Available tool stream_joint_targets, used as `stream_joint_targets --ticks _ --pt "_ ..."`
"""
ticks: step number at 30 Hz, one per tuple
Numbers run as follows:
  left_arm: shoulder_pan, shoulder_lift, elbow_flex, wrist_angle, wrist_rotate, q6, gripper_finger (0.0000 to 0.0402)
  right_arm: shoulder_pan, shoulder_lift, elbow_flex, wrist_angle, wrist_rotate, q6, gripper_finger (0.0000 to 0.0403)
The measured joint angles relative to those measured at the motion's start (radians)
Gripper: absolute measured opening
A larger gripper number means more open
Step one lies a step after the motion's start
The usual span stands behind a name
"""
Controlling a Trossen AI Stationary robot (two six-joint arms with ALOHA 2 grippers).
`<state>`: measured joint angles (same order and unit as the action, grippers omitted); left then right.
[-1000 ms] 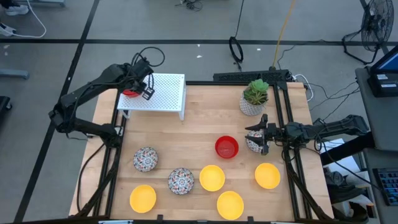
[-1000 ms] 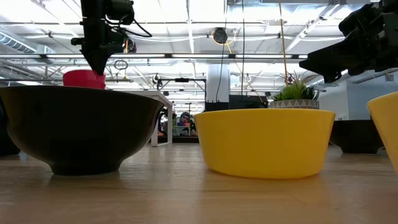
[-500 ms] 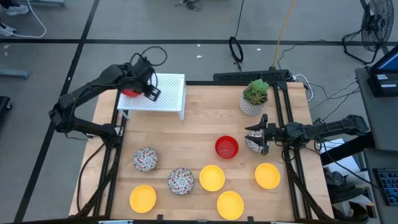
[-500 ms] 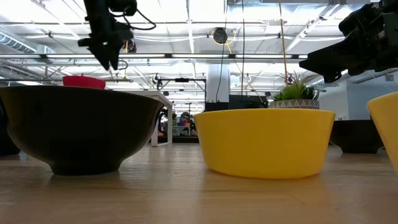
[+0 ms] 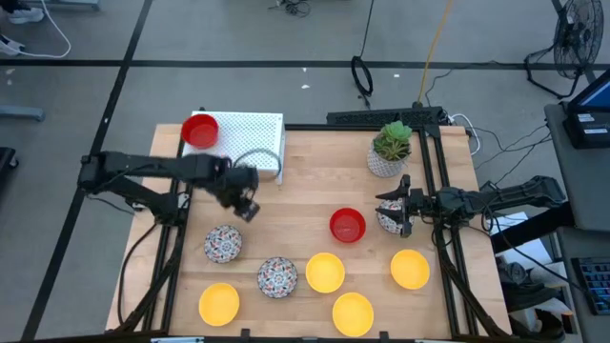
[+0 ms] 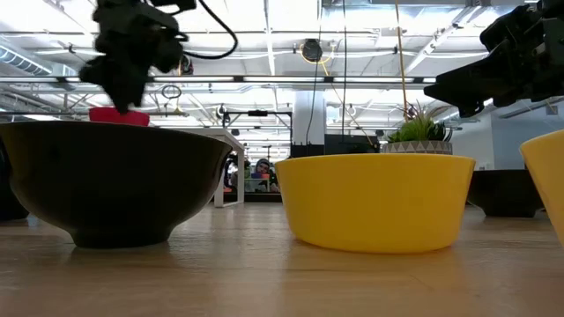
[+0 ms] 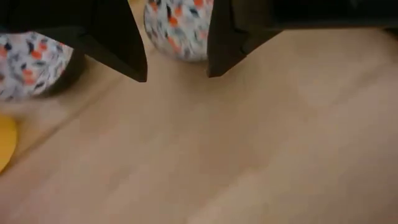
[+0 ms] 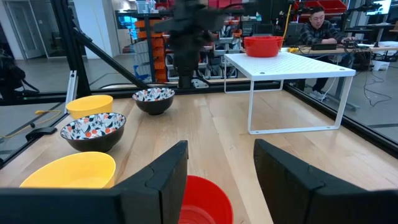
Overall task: Pick & Place Mini bowls
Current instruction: Put the black bowl on the shelf
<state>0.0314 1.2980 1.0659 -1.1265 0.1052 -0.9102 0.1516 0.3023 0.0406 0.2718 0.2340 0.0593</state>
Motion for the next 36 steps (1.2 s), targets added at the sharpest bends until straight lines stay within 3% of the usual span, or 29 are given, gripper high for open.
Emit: stream_joint_targets --ticks 5,11,18,26,36 --pt "-0.194 0.000 -0.048 0.031 -0.004 -0.244 0.0170 0.000 0.000 0.000 0.000 0.000 0.000 0.0171" --pt "-0.371 0.000 -0.137 0.093 0.001 -0.379 0.0170 0.000 0.000 0.000 0.000 0.000 0.000 0.0171" --pt "-0.518 0.012 -0.178 0.294 -0.034 -0.344 0.0170 0.000 0.000 0.000 0.000 0.000 0.000 0.0171" --pt "-0.596 0.073 -0.181 0.271 -0.142 -0.312 0.0170 0.000 0.000 0.000 0.000 0.000 0.000 0.0171" --pt "-0.616 0.217 -0.181 0.279 -0.024 -0.145 0.0170 0.000 0.000 0.000 0.000 0.000 0.000 0.0171"
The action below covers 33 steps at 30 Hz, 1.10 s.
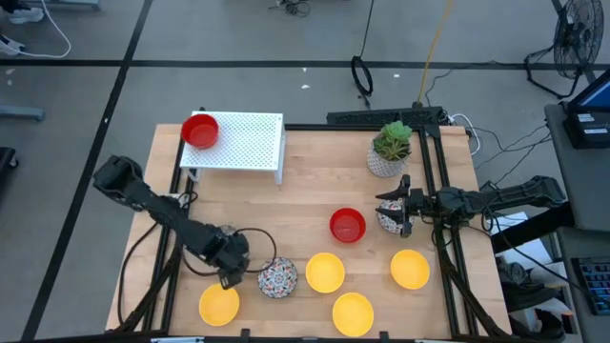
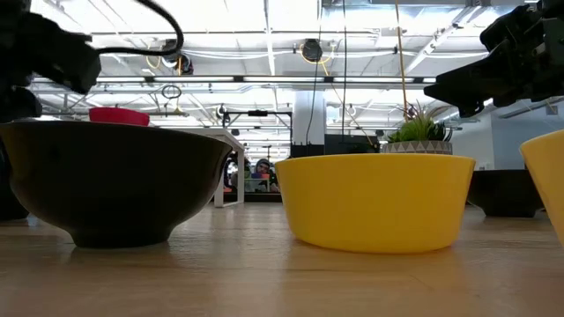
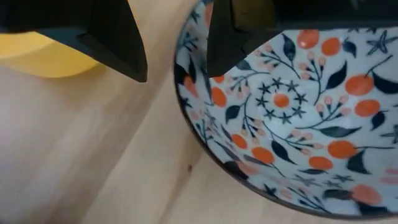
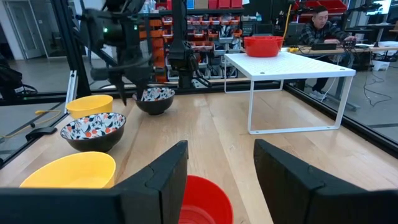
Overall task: Pick & Place Mini bowls
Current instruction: Put the black bowl on the shelf
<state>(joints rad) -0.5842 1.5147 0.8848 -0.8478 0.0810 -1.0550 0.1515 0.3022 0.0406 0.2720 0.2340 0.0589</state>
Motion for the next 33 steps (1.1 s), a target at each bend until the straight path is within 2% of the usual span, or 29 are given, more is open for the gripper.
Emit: stream_joint_targets --ticks 7,9,15,23,27,33 --pt "0.009 0.069 0.000 -0.029 -0.033 0.035 0.0157 0.000 0.000 0.000 0.000 0.000 0.000 0.0171" --pt "0.009 0.069 0.001 -0.019 -0.028 0.050 0.0131 0.000 0.000 0.000 0.000 0.000 0.000 0.0171" --pt "0.009 0.054 0.006 -0.044 -0.049 0.057 0.0021 0.000 0.000 0.000 0.000 0.000 0.000 0.0171" --pt "0.029 0.031 0.104 -0.145 -0.141 0.058 0.0031 0.000 0.000 0.000 0.000 0.000 0.000 0.0171" --pt "0.071 0.020 0.175 -0.209 -0.200 0.111 0.0013 0.000 0.000 0.000 0.000 0.000 0.000 0.0171" --pt "0.159 0.021 0.280 -0.289 -0.331 0.268 0.0028 0.000 0.000 0.000 0.000 0.000 0.000 0.0171"
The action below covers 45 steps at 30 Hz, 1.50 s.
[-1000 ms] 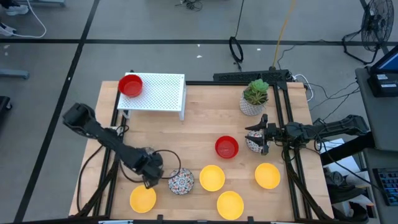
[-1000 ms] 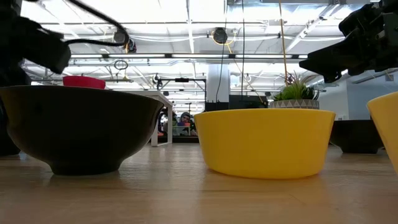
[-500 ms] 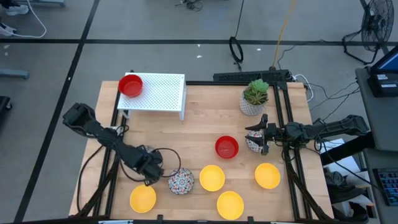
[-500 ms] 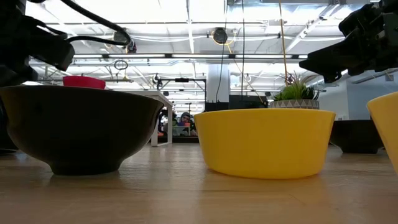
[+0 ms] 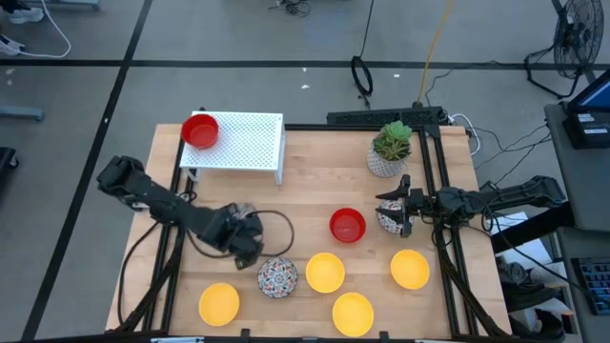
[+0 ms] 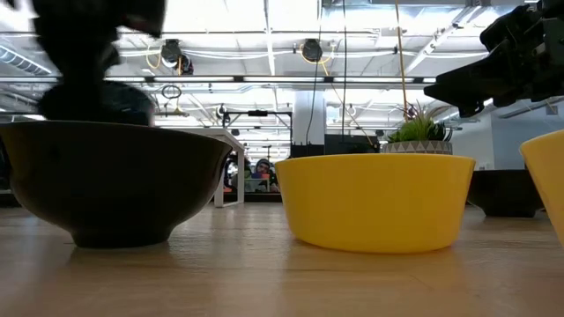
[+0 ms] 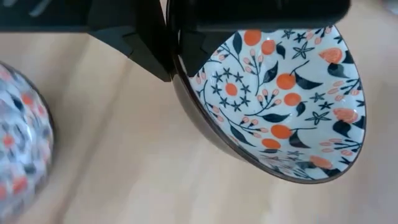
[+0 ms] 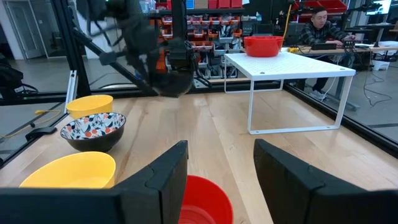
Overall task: Pick & Place Mini bowls
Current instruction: Put the black bowl on the shelf
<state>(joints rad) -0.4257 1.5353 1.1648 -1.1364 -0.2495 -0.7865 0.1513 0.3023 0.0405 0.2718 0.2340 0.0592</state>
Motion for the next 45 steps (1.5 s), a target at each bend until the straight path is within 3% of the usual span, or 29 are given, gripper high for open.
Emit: stream_joint_targets --ticks 4,11,15,25,45 --pt "0.095 0.001 0.082 -0.035 -0.069 0.156 0.0012 0.000 0.000 0.000 0.000 0.000 0.000 0.0171" --pt "0.247 0.000 0.231 -0.049 -0.253 0.443 0.0024 0.000 0.000 0.000 0.000 0.000 0.000 0.0171" --pt "0.368 -0.001 0.255 -0.054 -0.253 0.526 0.0015 0.000 0.000 0.000 0.000 0.000 0.000 0.0171" --pt "0.599 0.004 0.253 -0.237 -0.222 0.543 0.0020 0.000 0.000 0.000 0.000 0.000 0.000 0.0171" --pt "0.693 0.004 0.252 -0.331 -0.115 0.518 0.0020 0.000 0.000 0.000 0.000 0.000 0.000 0.0171"
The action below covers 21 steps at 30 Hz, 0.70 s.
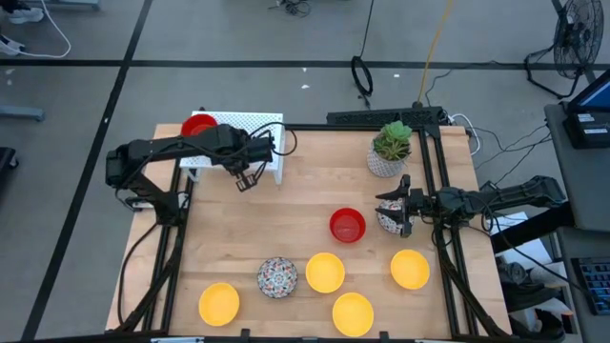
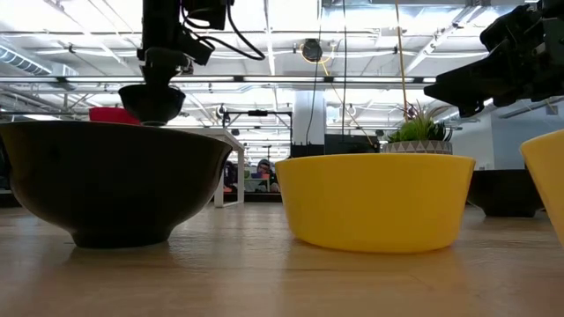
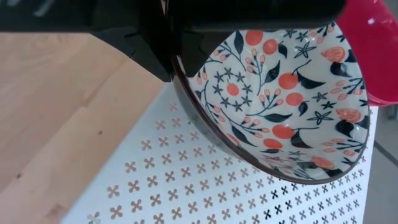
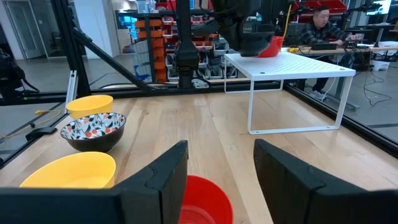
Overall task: Pick & Place Mini bowls
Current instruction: Put the black bowl on the shelf
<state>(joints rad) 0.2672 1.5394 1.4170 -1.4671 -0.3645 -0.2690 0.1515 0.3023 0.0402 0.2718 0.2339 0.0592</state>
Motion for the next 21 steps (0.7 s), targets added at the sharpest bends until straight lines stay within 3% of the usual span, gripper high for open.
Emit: stream_joint_targets --ticks 21 --pt "0.036 0.045 -0.001 -0.025 -0.003 0.028 0.0018 0.000 0.000 0.000 0.000 0.000 0.000 0.0171"
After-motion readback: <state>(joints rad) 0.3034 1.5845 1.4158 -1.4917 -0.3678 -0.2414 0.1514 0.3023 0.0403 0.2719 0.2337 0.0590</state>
